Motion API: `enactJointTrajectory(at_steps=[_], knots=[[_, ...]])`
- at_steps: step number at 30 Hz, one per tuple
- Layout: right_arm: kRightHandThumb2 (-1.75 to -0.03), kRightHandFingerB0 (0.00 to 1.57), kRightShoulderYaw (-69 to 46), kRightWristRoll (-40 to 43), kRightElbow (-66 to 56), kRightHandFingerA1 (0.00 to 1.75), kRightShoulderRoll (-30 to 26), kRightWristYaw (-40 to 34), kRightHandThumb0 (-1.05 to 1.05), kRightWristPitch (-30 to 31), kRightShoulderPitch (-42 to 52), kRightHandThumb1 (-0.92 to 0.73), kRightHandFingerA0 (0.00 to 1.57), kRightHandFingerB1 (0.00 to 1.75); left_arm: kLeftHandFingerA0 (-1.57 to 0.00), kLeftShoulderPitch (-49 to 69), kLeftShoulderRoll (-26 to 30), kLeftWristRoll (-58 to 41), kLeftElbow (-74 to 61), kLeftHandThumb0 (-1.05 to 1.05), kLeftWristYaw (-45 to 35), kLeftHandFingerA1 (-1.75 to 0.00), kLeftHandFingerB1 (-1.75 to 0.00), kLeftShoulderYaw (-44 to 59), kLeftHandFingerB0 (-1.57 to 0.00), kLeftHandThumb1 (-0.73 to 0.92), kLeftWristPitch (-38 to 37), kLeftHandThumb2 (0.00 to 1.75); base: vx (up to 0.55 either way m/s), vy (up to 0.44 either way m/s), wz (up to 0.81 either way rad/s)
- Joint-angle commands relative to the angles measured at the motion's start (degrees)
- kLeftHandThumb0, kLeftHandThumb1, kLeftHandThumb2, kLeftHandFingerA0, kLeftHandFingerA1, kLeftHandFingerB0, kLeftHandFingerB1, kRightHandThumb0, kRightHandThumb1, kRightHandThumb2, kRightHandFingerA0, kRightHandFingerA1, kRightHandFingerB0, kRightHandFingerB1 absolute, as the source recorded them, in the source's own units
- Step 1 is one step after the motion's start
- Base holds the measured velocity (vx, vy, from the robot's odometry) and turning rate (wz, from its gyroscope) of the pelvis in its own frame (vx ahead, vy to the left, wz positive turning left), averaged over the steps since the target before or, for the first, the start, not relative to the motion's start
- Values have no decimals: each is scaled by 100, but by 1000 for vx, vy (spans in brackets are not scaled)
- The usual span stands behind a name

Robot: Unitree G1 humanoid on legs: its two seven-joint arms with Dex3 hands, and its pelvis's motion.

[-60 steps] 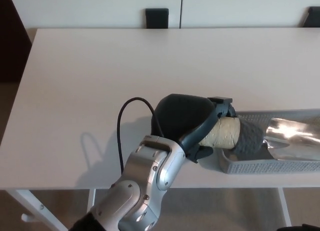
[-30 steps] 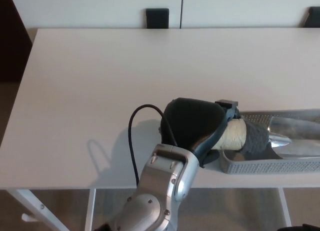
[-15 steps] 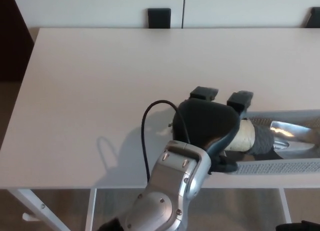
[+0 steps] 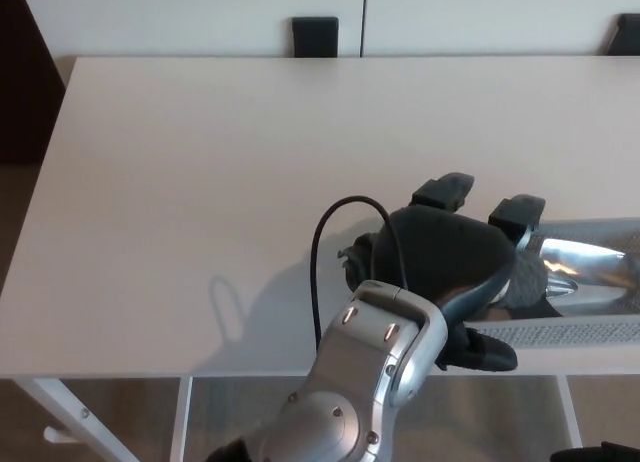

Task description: The robot walks towards a desk on which a shovel is kept on the left hand side and a container is kept on the right hand side. The robot picks up the shovel using its left hand and places it in the container.

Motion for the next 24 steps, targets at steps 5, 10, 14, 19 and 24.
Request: enactJointTrajectory(at_steps=[5, 10, 14, 19, 24], knots=[[-80, 51, 40, -71, 25, 64, -136, 26, -45, 11, -35, -49, 73, 56, 0, -57, 183, 213, -1847, -105, -189, 0, -9, 336, 0, 77, -394, 64, 0, 0, 0], [-57, 56, 72, -88, 51, 51, -154, 42, -40, 87, 2, -63, 77, 42, 0, -79, 397, -317, -3557, -98, -297, 0, -13, 676, 0, 58, -964, 101, 0, 0, 0], [-60, 63, 138, -187, 76, 50, -161, -85, -43, 136, -18, -62, 79, 45, 0, 366, -38, -2998, -5121, -51, -1376, -2, -12, 1501, -3, 38, -529, 67, 0, 0, 0], [-60, 63, 146, -187, 118, 50, -223, -49, -43, 133, -18, -62, 79, 45, 0, 1670, -148, -7060, -5401, -3, -3544, 0, 0, 3211, 0, 82, 285, 86, 0, 0, 0], [-60, 63, 161, -179, 196, 50, -239, -20, -43, 126, -74, -62, 79, 45, 0, 1919, 2047, -8222, -5401, -46, -5761, 0, 0, 3971, 0, 92, 1152, 112, 0, 0, 0]])
